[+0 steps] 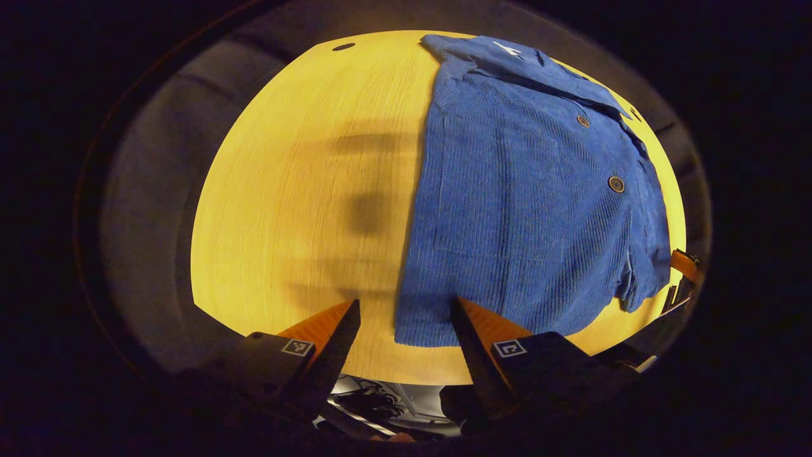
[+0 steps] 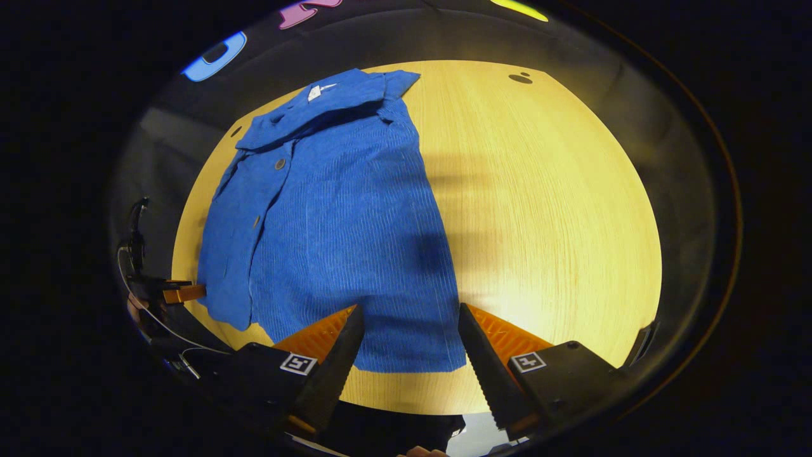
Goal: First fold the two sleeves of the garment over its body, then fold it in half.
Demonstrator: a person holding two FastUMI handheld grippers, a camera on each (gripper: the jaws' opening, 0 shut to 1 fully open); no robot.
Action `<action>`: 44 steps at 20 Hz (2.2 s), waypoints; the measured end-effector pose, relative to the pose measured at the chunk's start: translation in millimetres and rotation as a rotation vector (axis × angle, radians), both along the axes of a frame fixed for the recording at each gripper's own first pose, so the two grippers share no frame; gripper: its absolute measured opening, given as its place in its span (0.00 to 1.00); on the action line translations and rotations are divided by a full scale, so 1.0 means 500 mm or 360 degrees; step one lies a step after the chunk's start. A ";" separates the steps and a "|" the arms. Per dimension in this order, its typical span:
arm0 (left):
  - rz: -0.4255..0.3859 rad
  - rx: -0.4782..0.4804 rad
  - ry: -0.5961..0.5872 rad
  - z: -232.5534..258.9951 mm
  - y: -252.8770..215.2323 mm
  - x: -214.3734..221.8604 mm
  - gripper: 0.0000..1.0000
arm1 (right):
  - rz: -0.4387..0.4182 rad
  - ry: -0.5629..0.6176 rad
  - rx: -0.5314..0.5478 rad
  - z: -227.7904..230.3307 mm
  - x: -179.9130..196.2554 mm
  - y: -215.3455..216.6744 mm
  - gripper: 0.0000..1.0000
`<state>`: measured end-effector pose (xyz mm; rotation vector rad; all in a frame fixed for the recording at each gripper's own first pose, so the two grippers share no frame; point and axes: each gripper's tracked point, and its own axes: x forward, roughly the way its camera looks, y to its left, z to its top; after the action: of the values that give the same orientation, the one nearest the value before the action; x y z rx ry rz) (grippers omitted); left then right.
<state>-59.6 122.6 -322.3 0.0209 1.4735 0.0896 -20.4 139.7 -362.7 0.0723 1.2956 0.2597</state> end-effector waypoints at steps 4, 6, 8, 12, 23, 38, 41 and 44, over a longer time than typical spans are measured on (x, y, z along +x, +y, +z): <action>0.0062 -0.0083 0.0025 0.000 0.016 0.010 0.85 | 0.0001 0.0029 -0.0102 -0.028 -0.004 -0.016 0.95; 0.0054 -0.0081 0.0031 0.003 0.017 0.009 0.85 | 0.0026 0.0064 -0.0170 -0.048 -0.019 -0.026 0.98; 0.0049 -0.0076 0.0019 0.006 0.013 0.017 0.85 | 0.0065 0.0045 -0.0231 -0.051 -0.026 -0.029 0.92; 0.0024 -0.0073 -0.0050 -0.002 -0.001 0.020 0.80 | 0.0051 0.0070 -0.0244 -0.054 -0.034 -0.027 0.96; -0.0079 -0.0235 -0.0059 0.020 -0.055 0.034 0.00 | -0.0124 0.0251 -0.0001 -0.009 -0.031 0.036 0.01; -0.0209 -0.0500 -0.0396 0.404 -0.031 0.430 0.00 | -0.0254 -0.0240 0.0281 0.367 0.386 0.182 0.01; -0.0089 -0.0503 -0.0422 0.420 -0.042 0.578 0.00 | -0.0286 -0.0301 0.0282 0.369 0.563 0.186 0.01; -0.0024 -0.0333 -0.0445 0.350 -0.004 0.723 0.00 | -0.0312 -0.0316 0.0293 0.303 0.731 0.199 0.01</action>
<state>302.1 120.7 -147.5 -0.1451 1.1967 -0.0725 345.1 239.0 -211.1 0.3209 1.0568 0.2119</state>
